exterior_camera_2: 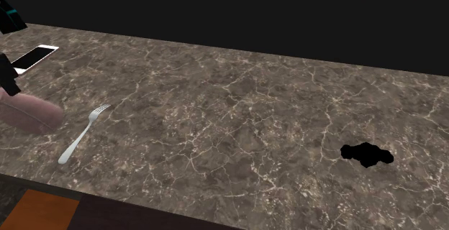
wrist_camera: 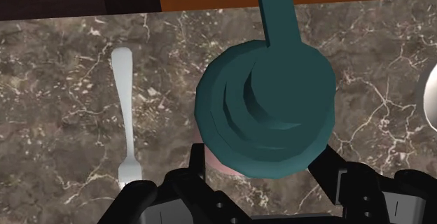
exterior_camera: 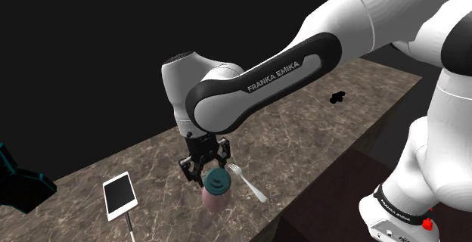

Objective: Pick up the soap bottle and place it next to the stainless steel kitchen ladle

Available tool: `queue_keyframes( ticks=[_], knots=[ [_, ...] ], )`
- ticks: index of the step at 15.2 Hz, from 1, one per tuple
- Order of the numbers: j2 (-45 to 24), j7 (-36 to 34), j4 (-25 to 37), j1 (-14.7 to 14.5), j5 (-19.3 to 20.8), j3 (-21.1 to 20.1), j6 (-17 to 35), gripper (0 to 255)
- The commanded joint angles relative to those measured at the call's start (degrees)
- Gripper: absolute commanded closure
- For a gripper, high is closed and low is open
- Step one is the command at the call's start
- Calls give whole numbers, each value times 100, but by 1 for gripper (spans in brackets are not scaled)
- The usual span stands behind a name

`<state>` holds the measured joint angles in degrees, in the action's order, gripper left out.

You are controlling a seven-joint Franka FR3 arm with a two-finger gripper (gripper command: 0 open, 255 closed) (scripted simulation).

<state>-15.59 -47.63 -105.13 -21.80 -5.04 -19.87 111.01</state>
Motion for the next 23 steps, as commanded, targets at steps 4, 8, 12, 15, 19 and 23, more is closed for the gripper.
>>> queue_keyframes(
  ticks=[4,8,12,15,19,23],
  knots=[
    [-14,4,-5,1,5,3,24,255],
    [-14,4,-6,1,5,3,24,0],
    [-14,4,-6,1,4,3,24,0],
    [47,9,304,28,-2,11,-348,0],
    [76,7,610,49,-1,19,-684,0],
    [76,7,611,49,-1,19,-685,0]
  ],
)
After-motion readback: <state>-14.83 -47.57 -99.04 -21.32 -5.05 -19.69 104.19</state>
